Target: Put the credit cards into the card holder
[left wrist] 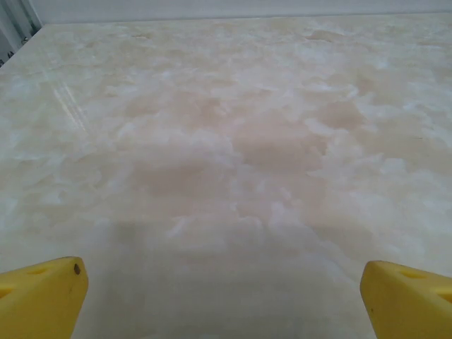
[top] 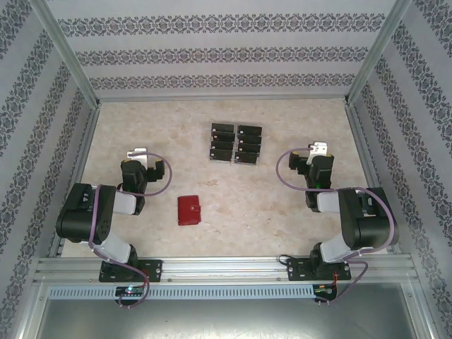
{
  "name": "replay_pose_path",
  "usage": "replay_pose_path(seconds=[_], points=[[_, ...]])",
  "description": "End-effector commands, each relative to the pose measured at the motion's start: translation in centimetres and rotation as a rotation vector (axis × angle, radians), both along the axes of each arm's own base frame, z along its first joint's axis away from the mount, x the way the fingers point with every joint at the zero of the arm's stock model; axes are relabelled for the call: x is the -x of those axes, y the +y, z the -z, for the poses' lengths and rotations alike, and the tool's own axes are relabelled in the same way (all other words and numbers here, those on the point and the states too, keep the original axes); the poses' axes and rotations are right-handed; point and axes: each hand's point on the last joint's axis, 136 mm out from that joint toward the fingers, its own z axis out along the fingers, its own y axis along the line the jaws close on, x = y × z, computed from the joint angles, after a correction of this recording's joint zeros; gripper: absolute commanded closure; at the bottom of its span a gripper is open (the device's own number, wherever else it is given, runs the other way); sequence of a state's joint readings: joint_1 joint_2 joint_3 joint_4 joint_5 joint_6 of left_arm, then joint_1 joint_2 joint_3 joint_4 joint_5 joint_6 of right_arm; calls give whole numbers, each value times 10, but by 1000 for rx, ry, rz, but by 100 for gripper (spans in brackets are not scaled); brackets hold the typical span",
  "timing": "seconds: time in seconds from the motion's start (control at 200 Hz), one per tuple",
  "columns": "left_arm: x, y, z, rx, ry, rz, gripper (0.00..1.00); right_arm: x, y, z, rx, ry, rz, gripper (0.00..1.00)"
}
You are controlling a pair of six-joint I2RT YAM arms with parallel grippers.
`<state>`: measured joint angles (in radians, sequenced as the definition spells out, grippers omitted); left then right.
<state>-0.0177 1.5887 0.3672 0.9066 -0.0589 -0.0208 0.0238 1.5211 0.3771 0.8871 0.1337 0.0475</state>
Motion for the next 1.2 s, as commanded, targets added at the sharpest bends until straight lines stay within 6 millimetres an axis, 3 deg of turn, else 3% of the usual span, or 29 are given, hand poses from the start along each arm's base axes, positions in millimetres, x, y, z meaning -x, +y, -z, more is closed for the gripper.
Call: replay_pose_path(seconds=[0.0,0.759,0.854,0.944,1.034,1.114,1.194], points=[[-9,-1,-16,-15,-53,17,0,-3,10,-9,0,-27,-51,2],[-10,1,-15,5,-47,21,0,-3,7,-9,-24,-31,-56,2],[-7,6,-22,1,-61,-11,0,1,-5,-29,-25,-53,21,2],[-3,14,-37,1,-57,-61,0,9,-9,-46,-65,47,57,2],[1,20,-52,-5,-61,-97,0,11,-6,-74,-230,47,81,2],[5,24,-71,28,-54,-137,0,21,-18,-81,-447,44,211,2],[12,24,-85,116,6,-182,0,26,-1,-92,-561,40,102,2]])
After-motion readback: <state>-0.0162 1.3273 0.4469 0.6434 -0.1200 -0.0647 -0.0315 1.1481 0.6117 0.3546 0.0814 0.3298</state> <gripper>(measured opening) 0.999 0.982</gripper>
